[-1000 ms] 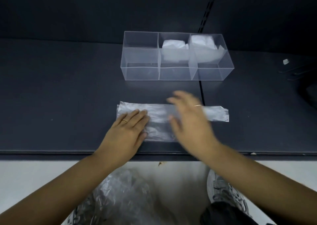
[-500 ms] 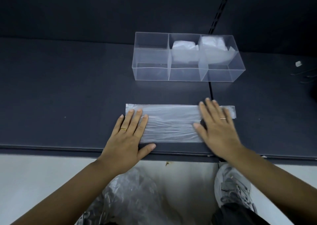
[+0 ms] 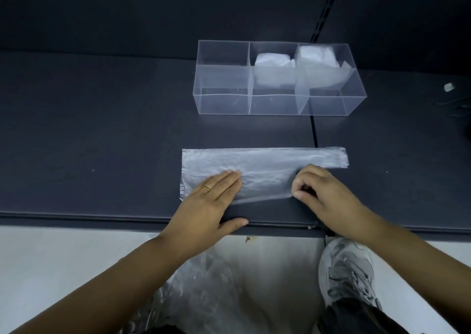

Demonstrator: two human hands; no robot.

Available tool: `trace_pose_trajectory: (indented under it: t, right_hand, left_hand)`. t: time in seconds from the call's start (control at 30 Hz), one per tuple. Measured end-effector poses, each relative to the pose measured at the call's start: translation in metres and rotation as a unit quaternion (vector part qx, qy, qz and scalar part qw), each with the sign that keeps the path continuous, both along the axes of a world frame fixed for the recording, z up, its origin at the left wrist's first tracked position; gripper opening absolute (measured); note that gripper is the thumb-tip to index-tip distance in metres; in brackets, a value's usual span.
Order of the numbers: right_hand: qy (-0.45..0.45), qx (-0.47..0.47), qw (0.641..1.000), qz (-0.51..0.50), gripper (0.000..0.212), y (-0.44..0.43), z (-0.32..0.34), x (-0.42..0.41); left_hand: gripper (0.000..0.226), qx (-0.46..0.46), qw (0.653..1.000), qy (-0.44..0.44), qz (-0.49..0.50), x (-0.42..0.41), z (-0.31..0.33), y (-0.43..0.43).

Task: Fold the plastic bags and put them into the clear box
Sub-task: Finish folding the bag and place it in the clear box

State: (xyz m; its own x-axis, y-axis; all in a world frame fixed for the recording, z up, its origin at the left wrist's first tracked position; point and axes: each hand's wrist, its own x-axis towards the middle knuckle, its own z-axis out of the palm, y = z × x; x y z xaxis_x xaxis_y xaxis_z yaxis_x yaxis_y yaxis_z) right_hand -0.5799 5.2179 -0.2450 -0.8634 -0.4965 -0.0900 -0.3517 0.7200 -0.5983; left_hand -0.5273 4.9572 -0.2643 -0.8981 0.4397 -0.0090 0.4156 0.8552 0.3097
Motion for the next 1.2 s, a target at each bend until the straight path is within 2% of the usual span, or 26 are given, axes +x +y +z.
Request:
trace_pose_trajectory:
  t: [0.07,0.1,0.17,0.2,0.3,0.33,0.37,0.4,0.43,0.5,0.53,0.6,0.63,0.77,0.8,0.87,0.9,0.93,0.97,1.03,1.1,1.2]
  right_hand:
    - [-0.101,-0.048,0.993,-0.021,0.019,0.006,0.011,-0.007]
    - [-0.123,-0.054,0.991,-0.030,0.018,0.009,0.016,-0.011]
    - [-0.106,-0.035,0.993,-0.038,0.010,0.013,0.025,-0.016]
    - [-0.060,0.002,0.998,-0.035,0.012,0.013,0.027,-0.017]
    - [0.069,0.101,0.991,0.046,0.067,0.000,0.036,-0.015]
    - [0.072,0.123,0.987,0.073,0.081,-0.008,0.034,-0.015]
    - [0.072,0.136,0.984,0.089,0.084,-0.014,0.030,-0.013]
    - [0.071,0.134,0.984,0.090,0.075,-0.017,0.022,-0.012]
    - [0.056,0.099,0.991,0.074,0.054,-0.021,0.017,-0.012]
    - [0.009,-0.013,1.000,-0.010,0.001,-0.020,0.011,-0.016]
    - [-0.016,-0.053,0.996,-0.065,0.017,-0.017,0.008,-0.020]
    - [-0.065,-0.071,0.986,-0.139,0.030,-0.013,0.005,-0.028]
    - [-0.079,-0.077,0.979,-0.173,0.032,-0.011,0.004,-0.031]
    - [-0.098,-0.101,0.958,-0.250,0.015,-0.014,0.000,-0.035]
    - [-0.095,-0.097,0.958,-0.253,0.013,-0.015,-0.002,-0.036]
    - [-0.090,-0.085,0.957,-0.263,0.008,-0.018,-0.001,-0.039]
    - [-0.087,-0.078,0.957,-0.267,0.007,-0.020,-0.001,-0.040]
    - [-0.081,-0.070,0.958,-0.267,0.006,-0.021,-0.001,-0.040]
    - [-0.076,-0.059,0.960,-0.265,0.006,-0.022,-0.001,-0.040]
    - [-0.059,-0.022,0.966,-0.250,0.007,-0.022,-0.002,-0.040]
    - [-0.031,0.014,0.974,-0.225,0.007,-0.020,0.001,-0.040]
    - [0.053,0.072,0.979,-0.181,0.022,-0.001,0.008,-0.052]
  left_hand:
    - [0.067,0.035,0.999,0.022,0.003,-0.001,-0.001,0.002]
    - [0.058,0.058,0.998,0.036,0.005,-0.001,-0.001,0.002]
    - [0.038,0.098,0.993,0.070,0.014,-0.002,-0.002,0.003]
    - [0.033,0.109,0.990,0.082,0.017,-0.003,-0.002,0.003]
    - [0.027,0.131,0.989,0.061,0.029,-0.006,0.002,0.001]
    - [0.026,0.142,0.988,0.041,0.038,-0.007,0.005,0.000]
    - [0.026,0.156,0.986,0.020,0.049,-0.008,0.009,-0.001]
    - [0.026,0.174,0.983,-0.002,0.062,-0.008,0.011,-0.001]
    - [0.025,0.197,0.977,-0.028,0.077,-0.009,0.014,-0.003]
    - [0.021,0.257,0.953,-0.100,0.125,-0.014,0.018,-0.008]
    - [0.017,0.285,0.936,-0.137,0.157,-0.018,0.019,-0.014]
    - [0.012,0.328,0.899,-0.190,0.221,-0.029,0.021,-0.028]
    - [0.010,0.338,0.884,-0.202,0.251,-0.036,0.021,-0.035]
    - [0.014,0.356,0.834,-0.197,0.374,-0.051,0.021,-0.059]
    - [0.016,0.328,0.840,-0.162,0.400,-0.050,0.021,-0.060]
    - [0.016,0.205,0.892,0.013,0.403,-0.043,0.023,-0.053]
    - [0.019,0.156,0.916,0.104,0.356,-0.038,0.026,-0.042]
    - [0.024,0.137,0.936,0.156,0.285,-0.032,0.028,-0.026]
    - [0.030,0.136,0.956,0.155,0.207,-0.027,0.027,-0.008]
    - [0.053,0.104,0.990,0.037,0.090,-0.019,0.021,0.028]
    - [0.077,-0.010,0.996,-0.063,0.058,-0.017,0.009,0.045]
    - [0.083,-0.120,0.990,-0.060,0.047,-0.017,-0.010,0.042]
